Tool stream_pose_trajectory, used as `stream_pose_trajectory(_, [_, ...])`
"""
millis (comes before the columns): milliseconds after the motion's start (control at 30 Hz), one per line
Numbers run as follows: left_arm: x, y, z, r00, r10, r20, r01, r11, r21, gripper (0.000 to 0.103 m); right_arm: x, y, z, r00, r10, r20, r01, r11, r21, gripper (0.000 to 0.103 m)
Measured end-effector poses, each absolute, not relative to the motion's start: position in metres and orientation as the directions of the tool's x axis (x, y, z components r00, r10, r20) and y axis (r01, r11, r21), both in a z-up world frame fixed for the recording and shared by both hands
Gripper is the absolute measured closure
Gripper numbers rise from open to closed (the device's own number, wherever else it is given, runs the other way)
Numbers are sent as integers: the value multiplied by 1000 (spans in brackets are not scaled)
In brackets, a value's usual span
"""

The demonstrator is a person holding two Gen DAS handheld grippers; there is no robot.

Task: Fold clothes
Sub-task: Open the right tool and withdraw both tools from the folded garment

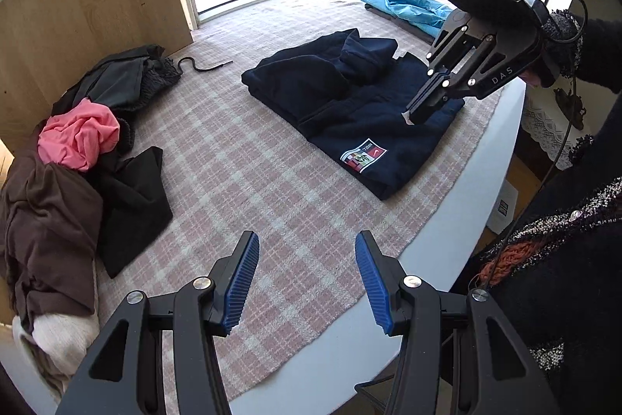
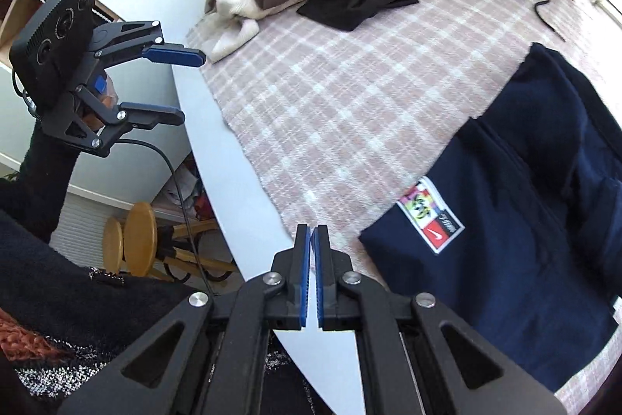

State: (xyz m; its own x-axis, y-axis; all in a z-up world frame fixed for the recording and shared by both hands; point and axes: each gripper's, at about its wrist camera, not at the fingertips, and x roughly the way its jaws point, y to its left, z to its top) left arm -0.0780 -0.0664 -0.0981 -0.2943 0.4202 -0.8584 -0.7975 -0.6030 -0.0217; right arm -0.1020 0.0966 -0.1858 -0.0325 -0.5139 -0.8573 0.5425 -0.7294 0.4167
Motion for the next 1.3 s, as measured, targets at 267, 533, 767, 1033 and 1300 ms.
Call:
stream_pose_trajectory(267, [-34,-122,-101,-351,343,-871,-667,-745,-25,53,-64,32,-205,52,-449,-892,728,-595,342,73])
stream_pose_trajectory(533, [-17,-133,-99,-376,340,-862,-635,-772,-28,53,-69,53,-185,-47,-485,-873,691,-647,323,70])
stream_pose_trajectory(767, [-32,-102,-97,-374,367,-852,-656,-754,-38,53,-87,115,-180,-268,-139,-953,416,-909,16,66])
stream_pose_trajectory(1033, [-83,-28,-89,-373,386,-844,-647,-760,-62,53,-91,208,-154,-395,39,-918,46,-997,-62,51])
stream_pose_trajectory(1300, [-126,50,-80,-349,410,-843,-704,-708,-53,53,-74,282,-150,-470,20,-883,-98,-995,29,51])
